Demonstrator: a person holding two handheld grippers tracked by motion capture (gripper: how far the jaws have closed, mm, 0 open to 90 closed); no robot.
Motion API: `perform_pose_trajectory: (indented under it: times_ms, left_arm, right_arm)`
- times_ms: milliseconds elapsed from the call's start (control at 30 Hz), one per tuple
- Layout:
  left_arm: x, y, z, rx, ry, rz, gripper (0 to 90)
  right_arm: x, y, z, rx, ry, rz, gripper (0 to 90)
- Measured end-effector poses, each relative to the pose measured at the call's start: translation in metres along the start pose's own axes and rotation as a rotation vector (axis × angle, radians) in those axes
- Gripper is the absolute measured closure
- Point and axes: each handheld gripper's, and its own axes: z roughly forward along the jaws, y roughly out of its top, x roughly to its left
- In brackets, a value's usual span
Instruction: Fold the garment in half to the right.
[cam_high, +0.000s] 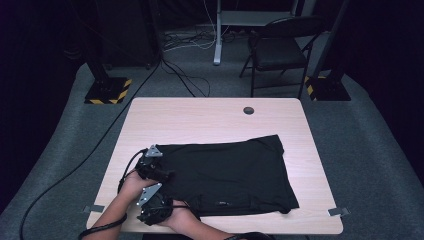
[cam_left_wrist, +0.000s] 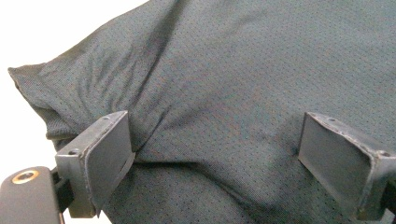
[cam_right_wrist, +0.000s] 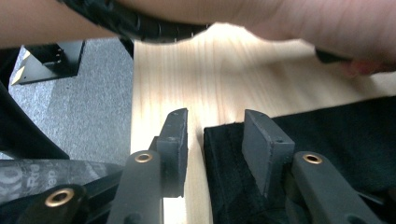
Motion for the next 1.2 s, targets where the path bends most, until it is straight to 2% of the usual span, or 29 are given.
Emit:
perform_pose_trajectory:
  times_ms: [200, 267, 400, 500, 567, 633, 867, 1033, 1200]
  left_arm:
    - [0.0, 0.0, 0.0, -0.001, 0.001, 0.0, 9.6]
    - [0.0, 0.0, 0.0, -0.002, 0.001, 0.0, 9.4]
    - [0.0, 0.0, 0.0, -0.003, 0.001, 0.001, 9.4]
    - [0.0, 0.0, 0.0, 0.001, 0.001, 0.003, 9.5]
    - [0.001, 0.001, -0.001, 0.002, -0.005, -0.004, 10.1]
    - [0.003, 0.001, -0.003, -0.009, -0.014, -0.028, 11.6]
    - [0.008, 0.002, -0.012, -0.052, 0.021, -0.064, 12.0]
    - [0.008, 0.003, -0.015, -0.063, 0.024, -0.06, 12.0]
    - [0.007, 0.003, -0.014, -0.055, 0.018, -0.052, 11.9]
  right_arm:
    - [0.0, -0.002, 0.002, -0.002, -0.012, 0.003, 65.8]
    - [0.0, -0.001, 0.002, 0.001, -0.028, -0.023, 70.8]
    - [-0.002, 0.002, 0.002, 0.019, -0.043, -0.019, 81.3]
    - [-0.002, 0.002, -0.002, 0.007, -0.039, -0.026, 86.4]
    - [-0.001, 0.003, -0.006, -0.007, -0.04, -0.026, 86.8]
    - [0.0, 0.004, -0.011, -0.027, -0.041, -0.022, 87.0]
    - [0.004, -0.004, -0.036, -0.071, -0.072, -0.026, 87.2]
    - [0.001, -0.016, -0.051, -0.074, -0.096, -0.003, 87.3]
    - [-0.003, -0.03, -0.056, -0.051, -0.115, 0.011, 87.3]
